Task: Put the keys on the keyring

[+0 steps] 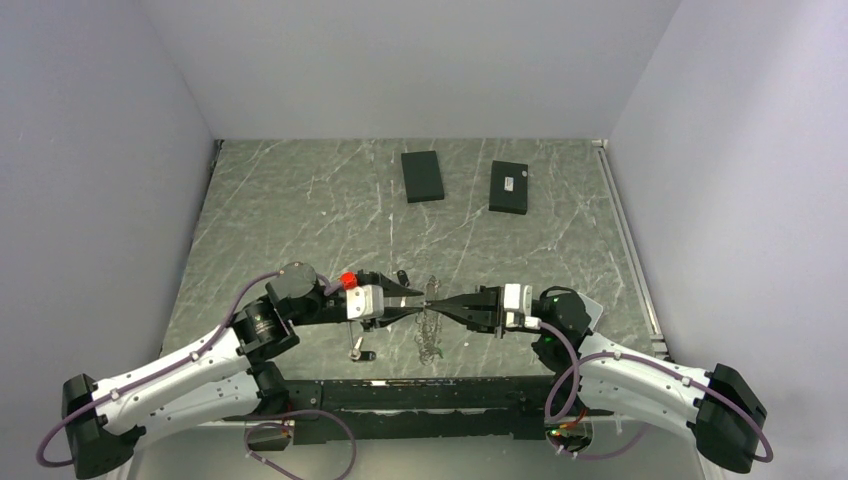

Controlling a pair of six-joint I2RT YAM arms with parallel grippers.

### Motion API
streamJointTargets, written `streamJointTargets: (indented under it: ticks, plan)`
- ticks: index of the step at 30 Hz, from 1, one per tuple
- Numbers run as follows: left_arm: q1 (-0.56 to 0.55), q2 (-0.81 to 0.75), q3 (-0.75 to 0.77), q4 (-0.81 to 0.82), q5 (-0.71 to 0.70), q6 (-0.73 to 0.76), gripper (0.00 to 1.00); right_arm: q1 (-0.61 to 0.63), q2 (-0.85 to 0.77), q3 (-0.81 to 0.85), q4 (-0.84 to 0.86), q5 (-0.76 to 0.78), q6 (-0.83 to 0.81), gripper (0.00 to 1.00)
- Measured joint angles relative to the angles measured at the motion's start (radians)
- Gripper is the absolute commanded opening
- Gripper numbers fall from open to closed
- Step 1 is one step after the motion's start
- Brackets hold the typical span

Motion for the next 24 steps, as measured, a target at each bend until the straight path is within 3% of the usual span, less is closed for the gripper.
streamJointTargets:
  ticks: [5,18,24]
  plan:
    - [0.0,0.007,-0.001,0.022,0.016,-0.003,0.27,0.0,0.0,0.0,0.013,0.0,0.004,0.0]
    - [0.002,-0.006,-0.001,0.029,0.027,-0.007,0.3,0.0,0.0,0.0,0.019,0.005,0.009,0.0]
    - [0.003,-0.005,-0.001,0.029,0.038,-0.009,0.24,0.0,0.005,0.0,0.02,0.002,0.014,0.0]
